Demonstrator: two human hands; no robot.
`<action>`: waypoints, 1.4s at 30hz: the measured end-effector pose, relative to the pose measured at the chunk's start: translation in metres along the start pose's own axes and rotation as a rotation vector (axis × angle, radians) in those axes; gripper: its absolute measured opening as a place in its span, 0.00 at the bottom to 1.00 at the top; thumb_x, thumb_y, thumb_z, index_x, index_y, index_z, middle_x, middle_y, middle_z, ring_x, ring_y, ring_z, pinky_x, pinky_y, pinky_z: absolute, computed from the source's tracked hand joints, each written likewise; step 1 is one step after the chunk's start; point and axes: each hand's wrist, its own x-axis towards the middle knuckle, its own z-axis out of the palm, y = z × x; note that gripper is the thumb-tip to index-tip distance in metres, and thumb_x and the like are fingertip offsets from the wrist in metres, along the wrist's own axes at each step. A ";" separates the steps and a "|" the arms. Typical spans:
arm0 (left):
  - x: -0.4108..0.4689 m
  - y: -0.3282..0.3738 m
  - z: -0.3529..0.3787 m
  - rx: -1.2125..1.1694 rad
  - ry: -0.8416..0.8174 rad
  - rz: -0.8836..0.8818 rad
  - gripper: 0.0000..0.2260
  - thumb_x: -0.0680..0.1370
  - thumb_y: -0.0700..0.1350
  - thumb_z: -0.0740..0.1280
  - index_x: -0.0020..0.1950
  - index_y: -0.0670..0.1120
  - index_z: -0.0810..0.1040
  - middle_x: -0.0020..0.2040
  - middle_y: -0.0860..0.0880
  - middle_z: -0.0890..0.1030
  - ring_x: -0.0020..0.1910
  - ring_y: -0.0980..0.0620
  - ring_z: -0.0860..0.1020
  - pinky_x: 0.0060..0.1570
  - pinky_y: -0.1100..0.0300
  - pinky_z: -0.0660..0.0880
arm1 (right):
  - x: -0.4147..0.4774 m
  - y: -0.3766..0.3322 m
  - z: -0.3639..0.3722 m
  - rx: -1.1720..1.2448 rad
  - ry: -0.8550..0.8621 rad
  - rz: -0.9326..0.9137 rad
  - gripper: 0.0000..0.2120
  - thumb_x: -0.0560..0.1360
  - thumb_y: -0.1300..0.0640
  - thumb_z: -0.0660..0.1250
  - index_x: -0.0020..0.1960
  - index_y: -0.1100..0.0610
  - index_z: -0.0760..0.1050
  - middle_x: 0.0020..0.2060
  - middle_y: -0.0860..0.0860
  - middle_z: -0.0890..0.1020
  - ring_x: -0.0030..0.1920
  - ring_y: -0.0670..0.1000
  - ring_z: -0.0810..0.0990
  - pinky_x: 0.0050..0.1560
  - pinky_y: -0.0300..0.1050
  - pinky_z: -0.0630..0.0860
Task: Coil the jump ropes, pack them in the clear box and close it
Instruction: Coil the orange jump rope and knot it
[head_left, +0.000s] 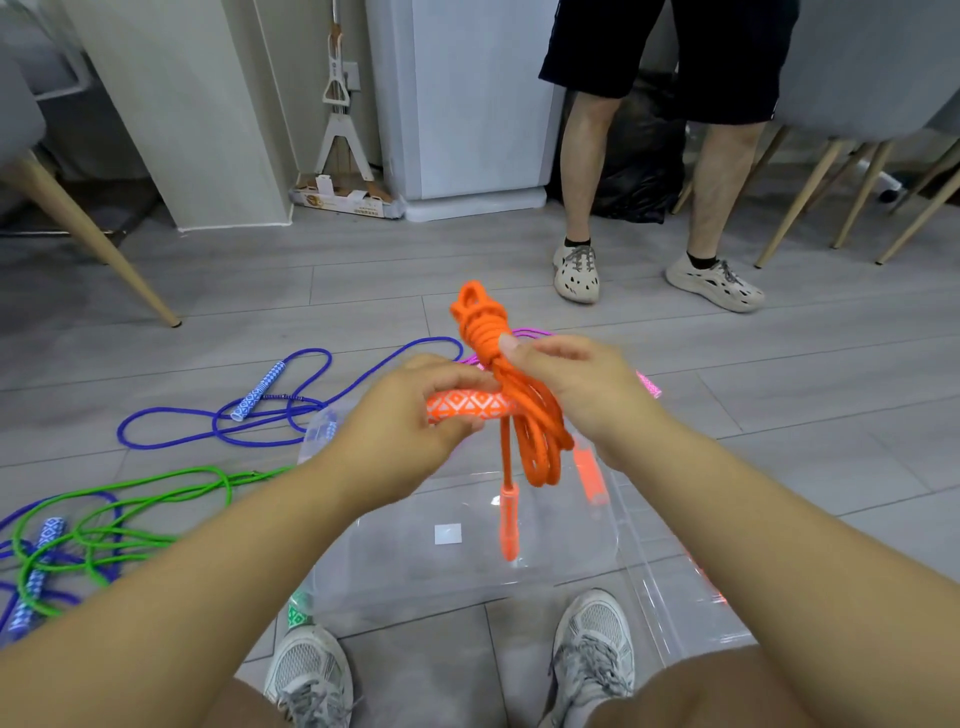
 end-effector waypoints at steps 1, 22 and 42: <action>-0.001 -0.001 0.000 -0.008 -0.025 0.004 0.14 0.72 0.40 0.71 0.52 0.58 0.77 0.50 0.57 0.78 0.51 0.65 0.75 0.51 0.77 0.67 | -0.002 0.001 0.000 0.009 -0.055 0.028 0.29 0.57 0.27 0.69 0.45 0.49 0.81 0.40 0.52 0.83 0.40 0.51 0.81 0.51 0.47 0.77; 0.001 -0.011 -0.014 0.195 -0.115 0.256 0.12 0.69 0.43 0.69 0.52 0.46 0.84 0.50 0.57 0.80 0.52 0.61 0.77 0.54 0.70 0.71 | -0.004 0.000 -0.015 0.186 -0.308 -0.064 0.13 0.70 0.70 0.68 0.46 0.54 0.74 0.37 0.53 0.78 0.35 0.46 0.79 0.36 0.31 0.74; -0.004 -0.048 -0.019 0.405 -0.727 -0.330 0.30 0.73 0.39 0.64 0.68 0.67 0.62 0.49 0.58 0.73 0.43 0.54 0.75 0.43 0.64 0.72 | 0.007 0.021 -0.042 0.560 -0.011 -0.111 0.26 0.69 0.75 0.66 0.55 0.51 0.61 0.52 0.64 0.74 0.48 0.64 0.80 0.40 0.59 0.80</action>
